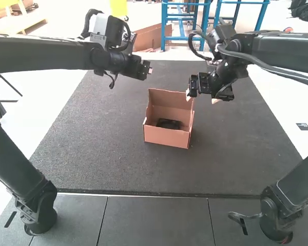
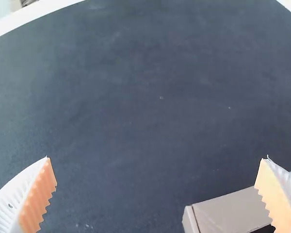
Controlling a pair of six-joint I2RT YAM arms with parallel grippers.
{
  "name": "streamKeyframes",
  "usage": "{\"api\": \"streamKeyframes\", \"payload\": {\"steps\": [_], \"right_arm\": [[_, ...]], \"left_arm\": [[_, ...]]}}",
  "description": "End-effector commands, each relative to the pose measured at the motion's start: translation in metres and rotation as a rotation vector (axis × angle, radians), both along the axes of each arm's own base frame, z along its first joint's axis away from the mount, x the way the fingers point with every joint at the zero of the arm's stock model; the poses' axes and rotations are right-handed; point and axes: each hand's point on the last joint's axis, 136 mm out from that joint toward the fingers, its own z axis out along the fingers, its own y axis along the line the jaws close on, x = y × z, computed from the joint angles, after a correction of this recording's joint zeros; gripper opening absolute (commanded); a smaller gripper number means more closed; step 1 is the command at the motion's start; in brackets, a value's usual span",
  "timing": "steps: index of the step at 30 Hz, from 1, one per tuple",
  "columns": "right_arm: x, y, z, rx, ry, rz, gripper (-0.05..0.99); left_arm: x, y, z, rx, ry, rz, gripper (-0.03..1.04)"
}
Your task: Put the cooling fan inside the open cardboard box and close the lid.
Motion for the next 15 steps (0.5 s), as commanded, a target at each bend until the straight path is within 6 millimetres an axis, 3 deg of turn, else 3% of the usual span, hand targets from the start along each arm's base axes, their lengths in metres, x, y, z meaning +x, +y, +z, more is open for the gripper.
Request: {"api": "streamKeyframes", "payload": {"steps": [1,5,8,15], "right_arm": [[0.012,-0.017,0.033,0.008,-0.13,-0.022,0.92],[0.031,-0.042,0.058,-0.005,-0.267,-0.089,0.91],[0.04,-0.063,0.065,-0.045,-0.308,-0.12,0.91],[0.05,-0.101,0.057,-0.079,-0.279,-0.201,0.91]], "left_arm": [[0.006,-0.022,0.02,-0.012,-0.045,-0.026,0.97],[0.009,-0.047,0.018,-0.003,-0.026,-0.066,0.97],[0.009,-0.061,0.011,0.009,-0.004,-0.089,0.97],[0.007,-0.066,-0.017,0.057,0.067,-0.097,0.97]]}}
